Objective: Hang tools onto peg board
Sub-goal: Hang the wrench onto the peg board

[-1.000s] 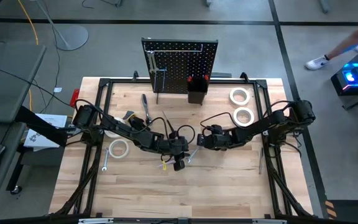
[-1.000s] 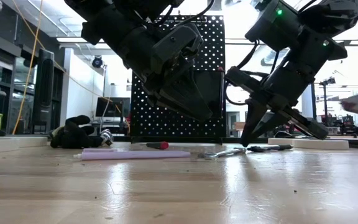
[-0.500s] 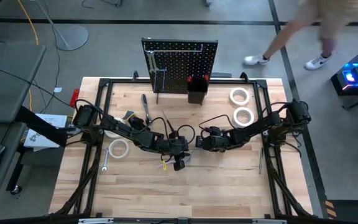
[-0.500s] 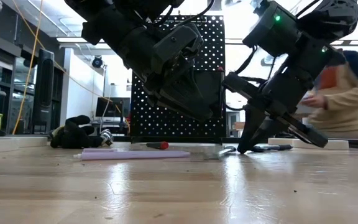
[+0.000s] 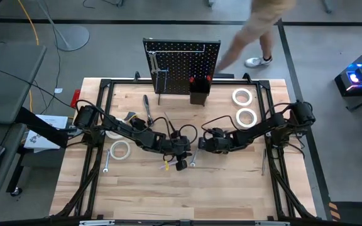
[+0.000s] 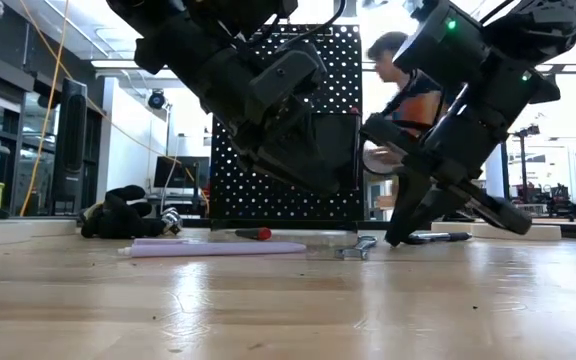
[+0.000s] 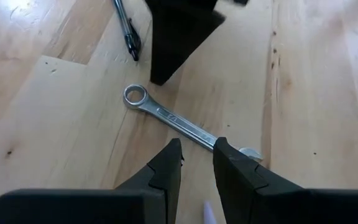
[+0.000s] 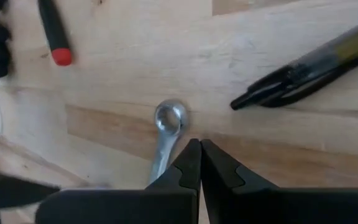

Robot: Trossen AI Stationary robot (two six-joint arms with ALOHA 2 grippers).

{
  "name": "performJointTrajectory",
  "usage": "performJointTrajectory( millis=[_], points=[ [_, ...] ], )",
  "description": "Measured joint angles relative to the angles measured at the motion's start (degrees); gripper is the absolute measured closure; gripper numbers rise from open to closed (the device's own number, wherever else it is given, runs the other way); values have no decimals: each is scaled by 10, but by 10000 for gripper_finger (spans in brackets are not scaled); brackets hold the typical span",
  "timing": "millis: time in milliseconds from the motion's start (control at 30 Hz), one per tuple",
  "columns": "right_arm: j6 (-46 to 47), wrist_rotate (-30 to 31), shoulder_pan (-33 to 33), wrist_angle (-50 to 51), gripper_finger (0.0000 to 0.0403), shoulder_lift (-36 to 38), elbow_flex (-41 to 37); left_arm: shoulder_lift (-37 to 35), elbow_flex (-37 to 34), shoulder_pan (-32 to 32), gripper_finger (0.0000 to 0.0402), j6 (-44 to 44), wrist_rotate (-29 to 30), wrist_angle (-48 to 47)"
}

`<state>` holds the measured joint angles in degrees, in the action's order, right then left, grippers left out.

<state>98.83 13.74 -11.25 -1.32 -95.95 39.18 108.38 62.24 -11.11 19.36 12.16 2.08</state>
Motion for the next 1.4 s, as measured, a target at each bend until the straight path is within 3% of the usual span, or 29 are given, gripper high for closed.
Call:
performJointTrajectory(
  millis=[367, 500, 733, 1400],
  points=[
    [-38, 23, 0, -36, 403, 11, 0, 7, 1, 0, 320, 89, -2, 17],
    [-79, 2, 8, -71, 403, 13, 0, 6, 1, -2, 320, 91, 4, -13],
    [-92, 13, 21, -38, 403, 14, 0, 5, 0, -19, 320, 134, 9, -31],
    [-91, 12, 30, -66, 403, -9, 1, 5, 0, -33, 320, 151, 35, -27]
  ],
)
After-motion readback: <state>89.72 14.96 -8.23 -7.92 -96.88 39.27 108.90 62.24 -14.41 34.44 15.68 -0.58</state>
